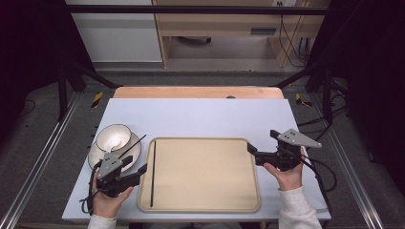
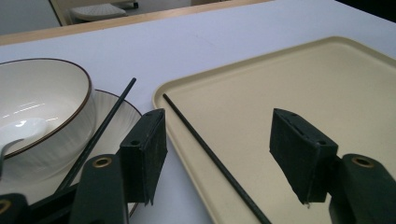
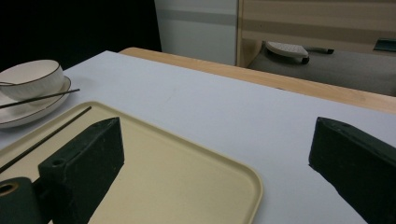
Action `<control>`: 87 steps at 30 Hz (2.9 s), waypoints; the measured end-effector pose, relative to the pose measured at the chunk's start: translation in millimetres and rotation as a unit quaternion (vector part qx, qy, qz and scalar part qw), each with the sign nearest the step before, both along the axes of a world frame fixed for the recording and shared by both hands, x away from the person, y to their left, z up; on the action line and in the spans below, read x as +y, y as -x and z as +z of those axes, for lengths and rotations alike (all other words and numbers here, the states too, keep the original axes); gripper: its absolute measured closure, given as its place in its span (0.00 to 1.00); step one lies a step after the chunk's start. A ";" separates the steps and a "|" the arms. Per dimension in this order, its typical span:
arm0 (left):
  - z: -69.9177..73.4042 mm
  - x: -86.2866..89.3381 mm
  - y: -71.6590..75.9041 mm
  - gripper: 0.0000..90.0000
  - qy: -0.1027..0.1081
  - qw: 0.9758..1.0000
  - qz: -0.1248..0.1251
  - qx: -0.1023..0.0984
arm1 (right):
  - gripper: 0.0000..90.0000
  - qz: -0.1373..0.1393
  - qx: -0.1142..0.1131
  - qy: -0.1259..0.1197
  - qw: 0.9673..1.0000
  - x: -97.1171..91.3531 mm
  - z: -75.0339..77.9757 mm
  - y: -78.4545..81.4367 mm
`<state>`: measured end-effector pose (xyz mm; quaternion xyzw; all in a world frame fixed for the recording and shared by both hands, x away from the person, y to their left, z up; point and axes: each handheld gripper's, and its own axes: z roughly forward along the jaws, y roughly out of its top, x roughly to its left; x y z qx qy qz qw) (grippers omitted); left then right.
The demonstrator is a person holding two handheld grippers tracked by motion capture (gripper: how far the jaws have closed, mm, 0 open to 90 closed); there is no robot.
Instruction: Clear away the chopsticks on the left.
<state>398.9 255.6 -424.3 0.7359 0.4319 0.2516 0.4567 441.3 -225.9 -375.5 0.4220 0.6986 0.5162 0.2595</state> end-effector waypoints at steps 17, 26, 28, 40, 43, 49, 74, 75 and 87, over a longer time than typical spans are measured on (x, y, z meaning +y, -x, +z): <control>-14.5 49.9 -1.1 0.31 -0.033 0.999 -0.014 0.040 | 0.04 0.004 0.006 0.008 1.000 3.7 -3.8 -2.0; -18.0 67.2 -1.3 0.26 -0.062 0.997 0.000 0.046 | 0.04 0.002 0.006 0.010 1.000 4.2 -3.8 -2.2; -17.8 71.2 -2.8 0.26 -0.067 0.997 0.005 0.048 | 0.04 0.001 0.006 0.010 1.000 4.3 -3.7 -2.2; -26.7 86.8 -30.7 0.41 -0.088 0.993 0.030 0.072 | 0.04 0.004 0.010 0.013 1.000 6.5 -5.3 -3.2; -29.9 87.2 -34.1 0.48 -0.097 0.992 0.032 0.079 | 0.04 0.005 0.009 0.013 1.000 6.4 -5.0 -3.1; -31.8 84.4 -43.1 0.63 -0.110 0.990 0.023 0.086 | 0.04 0.004 0.006 0.011 1.000 6.0 -4.0 -2.7; -32.3 71.3 -45.5 0.94 -0.118 0.988 0.000 0.100 | 0.04 0.005 0.013 0.018 1.000 7.2 -5.8 -4.0; -31.8 70.0 -44.7 0.94 -0.116 0.989 0.001 0.097 | 0.04 0.005 0.013 0.018 1.000 7.1 -5.8 -4.0; -17.4 58.3 -31.7 0.94 -0.094 0.993 0.006 0.076 | 0.04 0.001 0.010 0.017 1.000 5.6 -4.8 -3.4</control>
